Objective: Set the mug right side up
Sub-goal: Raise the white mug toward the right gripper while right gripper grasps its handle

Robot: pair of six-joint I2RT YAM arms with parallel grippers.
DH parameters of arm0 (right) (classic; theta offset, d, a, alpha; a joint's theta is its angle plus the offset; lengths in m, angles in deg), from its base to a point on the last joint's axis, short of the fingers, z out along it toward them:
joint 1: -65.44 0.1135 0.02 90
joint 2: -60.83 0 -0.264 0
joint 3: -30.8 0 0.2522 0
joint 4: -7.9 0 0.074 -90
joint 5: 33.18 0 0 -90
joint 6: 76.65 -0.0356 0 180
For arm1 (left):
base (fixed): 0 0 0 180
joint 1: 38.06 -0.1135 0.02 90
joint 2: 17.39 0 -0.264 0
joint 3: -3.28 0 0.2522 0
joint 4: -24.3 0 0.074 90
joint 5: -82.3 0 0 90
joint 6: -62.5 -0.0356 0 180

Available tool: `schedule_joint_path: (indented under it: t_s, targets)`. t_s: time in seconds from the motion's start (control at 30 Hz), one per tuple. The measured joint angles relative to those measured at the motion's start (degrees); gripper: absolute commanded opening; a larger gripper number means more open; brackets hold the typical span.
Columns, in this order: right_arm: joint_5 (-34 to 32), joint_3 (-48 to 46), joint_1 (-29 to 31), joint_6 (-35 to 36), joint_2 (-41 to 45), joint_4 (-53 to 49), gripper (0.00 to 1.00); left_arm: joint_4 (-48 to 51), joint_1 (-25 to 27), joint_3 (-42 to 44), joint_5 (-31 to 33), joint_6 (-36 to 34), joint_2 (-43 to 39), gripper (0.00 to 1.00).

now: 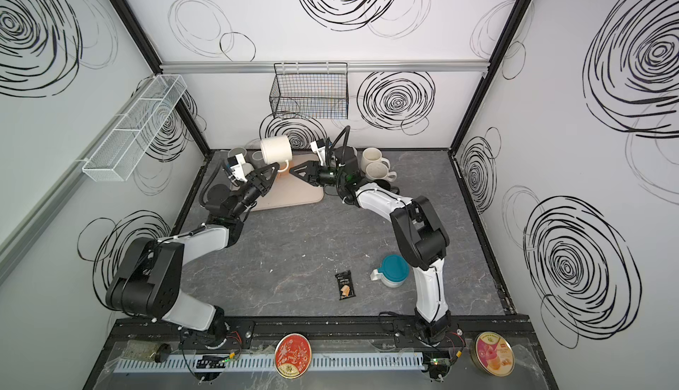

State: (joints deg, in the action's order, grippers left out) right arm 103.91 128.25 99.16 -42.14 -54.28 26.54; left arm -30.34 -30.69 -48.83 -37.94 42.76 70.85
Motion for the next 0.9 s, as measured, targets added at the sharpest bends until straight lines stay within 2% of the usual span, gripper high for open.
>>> schedule_joint_path:
  t_s: [0.47, 0.9]
  targets:
    - [1.1, 2.0, 1.9, 0.2, 0.0, 3.4, 0.44, -0.9, 0.0, 0.3, -1.6, 3.3, 0.3, 0.00]
    - [3.2, 6.0, 1.6, -1.3, -2.2, 5.0, 0.35, -3.9, 0.0, -0.1, -4.3, 6.3, 0.5, 0.00]
